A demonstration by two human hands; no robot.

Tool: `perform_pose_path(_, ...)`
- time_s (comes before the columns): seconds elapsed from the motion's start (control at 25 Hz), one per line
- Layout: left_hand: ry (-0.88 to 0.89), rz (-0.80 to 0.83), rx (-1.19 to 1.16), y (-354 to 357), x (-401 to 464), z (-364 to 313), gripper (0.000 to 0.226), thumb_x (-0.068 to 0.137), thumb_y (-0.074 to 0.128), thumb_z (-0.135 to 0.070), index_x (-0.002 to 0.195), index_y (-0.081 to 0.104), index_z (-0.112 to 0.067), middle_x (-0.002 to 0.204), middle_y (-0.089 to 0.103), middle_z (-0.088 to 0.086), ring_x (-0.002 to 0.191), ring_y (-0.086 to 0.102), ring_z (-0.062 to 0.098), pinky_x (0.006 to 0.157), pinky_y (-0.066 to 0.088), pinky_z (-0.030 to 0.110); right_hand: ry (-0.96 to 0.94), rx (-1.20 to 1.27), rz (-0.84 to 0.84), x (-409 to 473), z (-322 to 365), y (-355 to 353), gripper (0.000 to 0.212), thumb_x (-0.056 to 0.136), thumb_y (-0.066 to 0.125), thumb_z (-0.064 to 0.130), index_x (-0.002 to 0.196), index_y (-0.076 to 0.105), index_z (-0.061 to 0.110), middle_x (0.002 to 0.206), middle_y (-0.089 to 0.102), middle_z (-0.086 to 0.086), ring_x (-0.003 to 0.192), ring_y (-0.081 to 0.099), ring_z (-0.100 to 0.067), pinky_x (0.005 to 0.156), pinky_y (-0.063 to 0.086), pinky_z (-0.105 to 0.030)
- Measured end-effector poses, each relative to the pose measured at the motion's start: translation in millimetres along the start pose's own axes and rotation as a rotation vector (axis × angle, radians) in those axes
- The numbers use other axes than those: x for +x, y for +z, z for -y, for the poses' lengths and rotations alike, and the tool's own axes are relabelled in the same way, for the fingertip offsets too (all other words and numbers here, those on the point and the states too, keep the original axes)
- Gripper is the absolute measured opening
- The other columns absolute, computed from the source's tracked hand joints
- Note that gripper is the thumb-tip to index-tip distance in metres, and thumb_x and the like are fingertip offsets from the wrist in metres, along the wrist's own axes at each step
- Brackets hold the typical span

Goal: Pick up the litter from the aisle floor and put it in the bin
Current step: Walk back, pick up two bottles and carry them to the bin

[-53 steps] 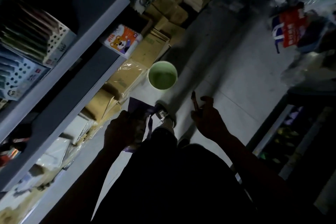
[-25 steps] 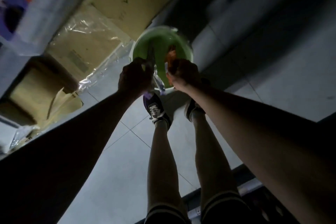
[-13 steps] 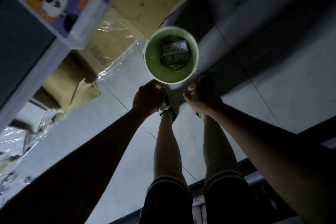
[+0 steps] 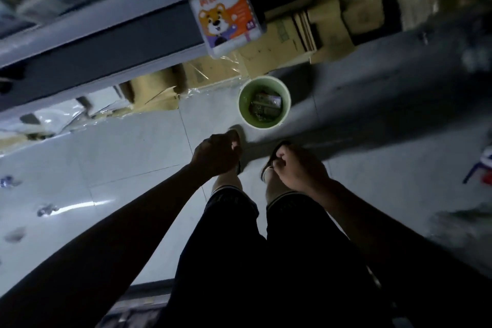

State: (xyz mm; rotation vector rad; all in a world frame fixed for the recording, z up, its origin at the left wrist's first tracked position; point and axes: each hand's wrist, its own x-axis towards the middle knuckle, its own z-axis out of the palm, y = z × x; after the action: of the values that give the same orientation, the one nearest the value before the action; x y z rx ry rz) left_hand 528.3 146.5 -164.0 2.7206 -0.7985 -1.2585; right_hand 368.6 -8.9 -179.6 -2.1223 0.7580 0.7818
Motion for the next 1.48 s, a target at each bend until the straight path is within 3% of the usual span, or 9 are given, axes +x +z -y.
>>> perform_pose_path(0.16, -0.131, -0.079, -0.208, -1, -73, 20, 0.021, 0.086, 0.058, -0.043, 0.099, 0.064, -0.028, 0.093, 0.074, -0.003, 0.085, 0.072, 0.026, 0.073, 0.058, 0.037, -0.122, -0.199, 0.024, -38, 17, -17, 0.029, 0.091, 0.058, 0.038, 0.113, 0.067, 0.019, 0.114, 0.066, -0.009, 0.108, 0.064, -0.031, 0.091, 0.053, -0.041)
perform_pose_path(0.28, -0.285, -0.081, -0.33, 19, -126, 37, 0.016, 0.087, 0.058, -0.039, 0.098, 0.065, -0.031, 0.095, 0.075, -0.003, 0.087, 0.07, 0.025, 0.078, 0.056, 0.035, -0.206, -0.318, 0.03, -59, 29, -24, 0.026, 0.092, 0.058, 0.037, 0.11, 0.065, 0.02, 0.113, 0.063, -0.008, 0.109, 0.061, -0.029, 0.089, 0.051, -0.04)
perform_pose_path(0.52, -0.538, -0.146, -0.601, 104, -239, 64, 0.02, 0.09, 0.055, -0.04, 0.102, 0.067, -0.028, 0.095, 0.075, -0.001, 0.089, 0.069, 0.026, 0.08, 0.056, 0.035, -0.369, -0.53, 0.118, -87, 57, -16, 0.023, 0.095, 0.056, 0.042, 0.109, 0.063, 0.025, 0.117, 0.061, -0.002, 0.118, 0.056, -0.025, 0.098, 0.048, -0.039)
perform_pose_path(0.88, -0.846, -0.305, -0.985, 233, -391, 29, 0.022, 0.092, 0.054, -0.04, 0.105, 0.068, -0.028, 0.102, 0.075, -0.001, 0.093, 0.067, 0.023, 0.077, 0.053, 0.033, -0.731, -0.814, 0.249, -153, 98, 42, 0.021, 0.095, 0.058, 0.037, 0.107, 0.068, 0.022, 0.114, 0.062, -0.004, 0.106, 0.061, -0.027, 0.09, 0.051, -0.04)
perform_pose_path(1.16, -1.055, -0.469, -1.22, 278, -453, -20, 0.025, 0.093, 0.052, -0.044, 0.107, 0.068, -0.03, 0.102, 0.074, -0.005, 0.094, 0.066, 0.019, 0.081, 0.054, 0.034, -0.957, -0.998, 0.389, -184, 129, 83, 0.025, 0.096, 0.059, 0.038, 0.11, 0.07, 0.021, 0.111, 0.066, -0.003, 0.097, 0.066, -0.023, 0.087, 0.053, -0.039)
perform_pose_path(1.48, -1.294, -0.658, -1.33, 250, -443, -44, 0.021, 0.095, 0.052, -0.042, 0.104, 0.067, -0.03, 0.1, 0.073, -0.006, 0.092, 0.066, 0.019, 0.083, 0.056, 0.038, -1.16, -1.163, 0.544, -165, 176, 92, 0.032, 0.098, 0.052, 0.045, 0.115, 0.068, 0.023, 0.111, 0.065, 0.002, 0.098, 0.063, -0.018, 0.085, 0.055, -0.04)
